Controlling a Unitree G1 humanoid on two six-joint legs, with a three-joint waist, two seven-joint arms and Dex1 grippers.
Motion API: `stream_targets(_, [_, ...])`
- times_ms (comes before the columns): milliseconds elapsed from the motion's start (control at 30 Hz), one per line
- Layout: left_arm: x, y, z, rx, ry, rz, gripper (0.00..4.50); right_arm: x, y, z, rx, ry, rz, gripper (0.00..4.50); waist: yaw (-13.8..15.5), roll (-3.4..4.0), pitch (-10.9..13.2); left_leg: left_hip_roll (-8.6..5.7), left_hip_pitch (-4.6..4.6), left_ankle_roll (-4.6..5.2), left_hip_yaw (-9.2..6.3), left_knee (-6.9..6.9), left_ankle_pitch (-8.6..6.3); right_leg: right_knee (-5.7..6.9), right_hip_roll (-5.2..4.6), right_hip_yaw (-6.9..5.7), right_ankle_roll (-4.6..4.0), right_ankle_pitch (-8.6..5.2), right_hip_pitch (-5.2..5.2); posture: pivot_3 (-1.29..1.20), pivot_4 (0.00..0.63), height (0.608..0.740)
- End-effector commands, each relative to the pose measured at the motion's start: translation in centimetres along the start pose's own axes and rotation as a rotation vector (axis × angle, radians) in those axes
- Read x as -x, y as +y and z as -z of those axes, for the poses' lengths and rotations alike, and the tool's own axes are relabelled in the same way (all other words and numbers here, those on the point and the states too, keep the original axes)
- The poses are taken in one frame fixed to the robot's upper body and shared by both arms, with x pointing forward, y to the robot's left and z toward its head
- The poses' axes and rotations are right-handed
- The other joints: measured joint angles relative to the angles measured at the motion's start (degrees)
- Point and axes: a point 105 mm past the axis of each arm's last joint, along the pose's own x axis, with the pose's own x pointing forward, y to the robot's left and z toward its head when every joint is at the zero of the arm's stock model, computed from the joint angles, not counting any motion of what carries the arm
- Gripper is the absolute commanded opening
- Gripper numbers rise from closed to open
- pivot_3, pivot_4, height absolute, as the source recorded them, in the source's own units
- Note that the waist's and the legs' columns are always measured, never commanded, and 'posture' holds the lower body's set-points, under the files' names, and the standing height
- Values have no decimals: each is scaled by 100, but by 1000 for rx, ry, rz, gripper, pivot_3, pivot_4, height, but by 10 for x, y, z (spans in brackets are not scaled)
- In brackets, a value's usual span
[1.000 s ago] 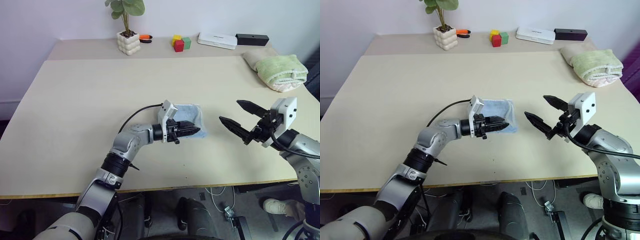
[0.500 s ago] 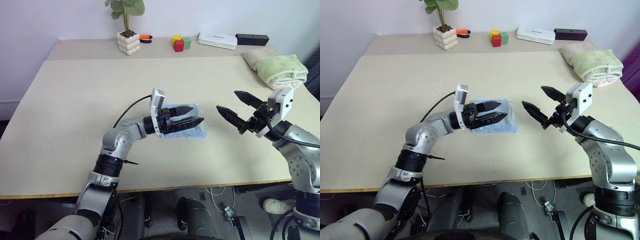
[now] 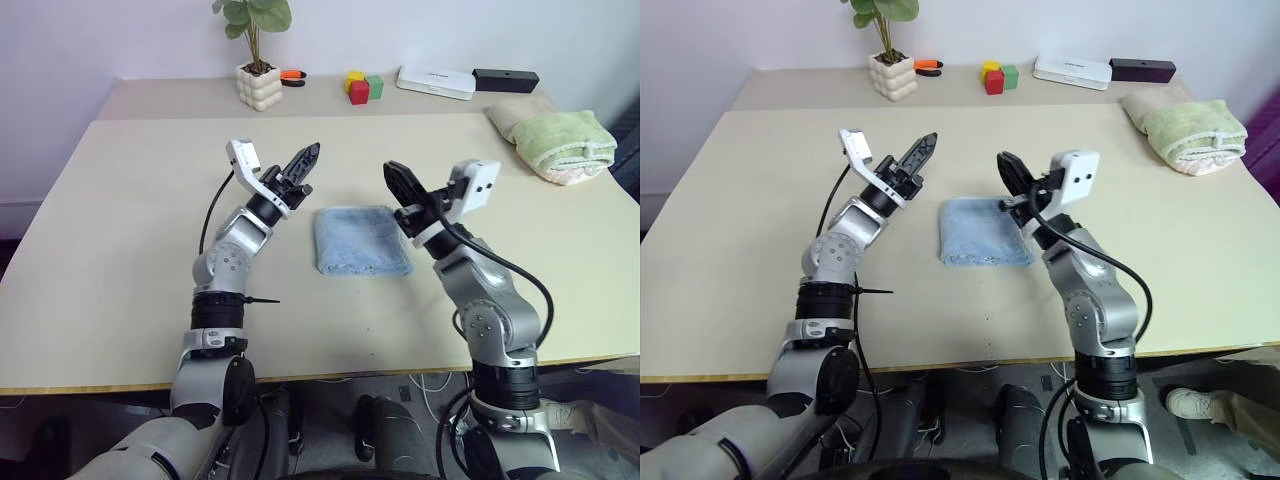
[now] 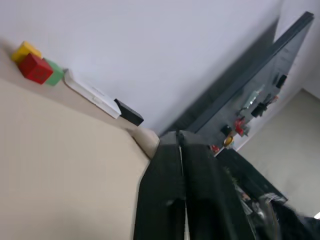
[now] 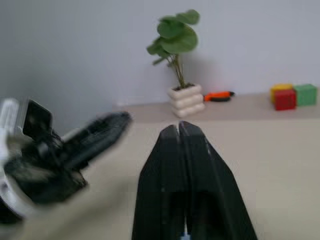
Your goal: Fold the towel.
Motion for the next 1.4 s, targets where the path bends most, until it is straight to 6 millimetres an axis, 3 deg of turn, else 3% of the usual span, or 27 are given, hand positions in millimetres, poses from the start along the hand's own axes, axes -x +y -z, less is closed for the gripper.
stream_targets(33, [-8,-9,22,-48,67,-12,0,-7,-4,19,16,70,88,28,5,0,-1,0,2,14,0,0,-8,3,0,-1,0,0,1,0,150,740])
stream_targets(167, [-9,-8,31,-95,84,-44,0,-4,-4,43,-18,165,114,28,-14,0,-1,0,0,-3,2,-2,2,6,2,-1,0,0,-3,0,150,740])
stream_targets(267, [-1,4,59,-135,214,-103,0,5,-14,72,-37,270,201,28,-45,3,-2,1,2,-7,3,-4,4,9,3,0,0,0,-5,0,150,740])
stream_targets(433, [9,23,81,-161,331,-207,0,15,-38,89,63,334,301,28,-35,3,-3,2,2,15,3,-7,-9,10,5,0,-1,0,-6,0,150,740])
stream_targets(700, [17,40,75,-207,337,-281,0,28,-67,93,109,341,394,28,-39,3,-3,4,3,16,2,-7,-10,10,5,1,-1,0,-5,0,150,740])
stream_targets(767, [17,46,64,-276,311,-302,0,26,-68,90,119,329,384,28,-38,3,-3,4,4,16,1,-7,-10,10,5,1,-1,0,-5,0,150,740])
stream_targets(867, [13,42,50,-242,268,-252,0,22,-63,81,69,282,339,28,-43,3,-3,4,4,16,1,-7,-10,11,5,1,-1,0,-5,0,150,740])
stream_targets(933, [13,40,45,-235,256,-226,0,19,-59,72,68,252,303,915,-42,3,-3,5,4,16,1,-7,-10,11,5,0,-1,0,-5,0,150,740])
stream_targets(1033, [13,30,31,-207,225,-142,895,14,-67,46,86,184,290,2389,-38,3,-3,5,3,15,2,-6,-9,10,5,1,-1,0,-6,0,150,740])
stream_targets(1167, [16,28,13,-274,198,-84,2942,16,-83,30,63,189,308,4468,-45,4,-3,5,4,12,2,-6,-7,12,5,1,-1,0,-7,0,150,740])
stream_targets(1267, [19,27,1,-306,208,-37,4477,17,-91,18,-93,187,309,4500,-55,4,-3,6,4,11,3,-7,-7,15,5,1,-1,0,-8,0,150,740])
stream_targets(1400, [29,25,-21,-359,228,59,4477,20,-83,24,-183,339,213,4500,-74,5,-3,8,4,11,4,-8,-7,17,5,1,-2,0,-9,0,150,740])
